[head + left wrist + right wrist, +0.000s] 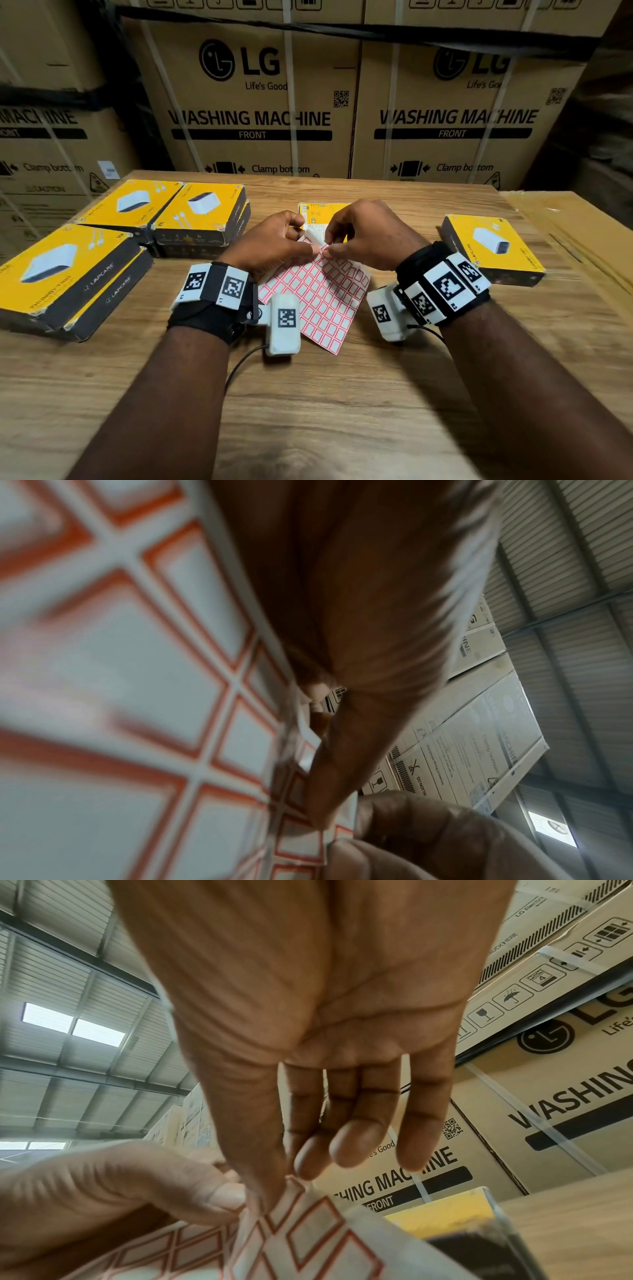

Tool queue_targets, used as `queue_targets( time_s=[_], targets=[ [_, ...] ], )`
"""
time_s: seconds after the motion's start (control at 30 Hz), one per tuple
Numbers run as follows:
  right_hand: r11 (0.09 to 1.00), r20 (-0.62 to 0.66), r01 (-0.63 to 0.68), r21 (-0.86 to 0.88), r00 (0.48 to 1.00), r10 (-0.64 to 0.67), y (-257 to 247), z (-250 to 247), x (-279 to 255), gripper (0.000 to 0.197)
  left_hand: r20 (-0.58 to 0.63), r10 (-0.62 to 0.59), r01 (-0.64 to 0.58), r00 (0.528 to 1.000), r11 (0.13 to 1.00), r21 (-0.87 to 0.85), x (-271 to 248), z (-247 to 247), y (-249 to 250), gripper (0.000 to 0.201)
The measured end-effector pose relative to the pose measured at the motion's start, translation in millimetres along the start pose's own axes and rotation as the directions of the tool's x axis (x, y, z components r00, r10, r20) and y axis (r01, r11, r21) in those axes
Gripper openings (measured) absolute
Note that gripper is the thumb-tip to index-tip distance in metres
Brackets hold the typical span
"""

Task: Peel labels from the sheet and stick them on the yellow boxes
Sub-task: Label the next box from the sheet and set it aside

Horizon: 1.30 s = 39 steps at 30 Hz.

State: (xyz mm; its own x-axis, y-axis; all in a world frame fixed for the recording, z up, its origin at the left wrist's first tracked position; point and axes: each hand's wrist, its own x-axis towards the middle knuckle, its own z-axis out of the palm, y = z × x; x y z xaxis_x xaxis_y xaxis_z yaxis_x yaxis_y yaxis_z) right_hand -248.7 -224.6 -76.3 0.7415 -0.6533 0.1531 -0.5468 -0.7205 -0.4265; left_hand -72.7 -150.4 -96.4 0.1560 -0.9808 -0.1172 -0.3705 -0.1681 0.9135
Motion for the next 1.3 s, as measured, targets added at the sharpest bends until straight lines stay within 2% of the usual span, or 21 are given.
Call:
queue_targets(
  time_s=[0.13,0.23,0.3,0.37,0.43,0.7,1.07,1.3],
  targets=[
    [0.999,0.047,-0.005,-0.034,0.999,0.006,1,1,0,0.01,0.046,0.001,0.001,0.999,0.999,-0.047,0,2,0,0.051],
    [0.999,0.077,-0.008,-0.032,0.997,0.01,2,2,-1,0.01,0.07,0.013,-0.01,0.997,0.999,-0.041,-3,4,4,0.049],
    [1.0,0.08,-0.002,-0.031,0.997,0.004,1,2,-1,0.009,0.049,0.025,-0.024,0.998,0.999,-0.024,-3,5,6,0.045],
    [1.0,0.068,0.009,-0.029,0.998,-0.007,0,3,-1,0.009,0.014,0.037,-0.037,0.999,0.999,-0.036,-2,6,6,0.027],
    [0.999,0.038,0.015,-0.032,0.999,-0.014,1,4,0,0.01,0.002,0.033,-0.033,0.999,0.997,-0.069,-2,7,5,0.022],
    [1.0,-0.044,0.015,-0.021,0.999,-0.016,4,6,2,0.01,-0.056,0.002,-0.007,0.998,0.997,-0.083,-3,9,5,0.018],
    [0.996,-0.04,0.049,-0.076,0.998,-0.052,1,5,0,0.016,-0.044,-0.154,0.143,0.987,0.972,-0.188,-2,14,11,0.034],
    [0.991,-0.059,0.048,-0.128,0.997,-0.056,-4,6,-1,0.012,-0.033,-0.18,0.171,0.983,0.968,-0.185,-2,13,10,0.043]
  ],
)
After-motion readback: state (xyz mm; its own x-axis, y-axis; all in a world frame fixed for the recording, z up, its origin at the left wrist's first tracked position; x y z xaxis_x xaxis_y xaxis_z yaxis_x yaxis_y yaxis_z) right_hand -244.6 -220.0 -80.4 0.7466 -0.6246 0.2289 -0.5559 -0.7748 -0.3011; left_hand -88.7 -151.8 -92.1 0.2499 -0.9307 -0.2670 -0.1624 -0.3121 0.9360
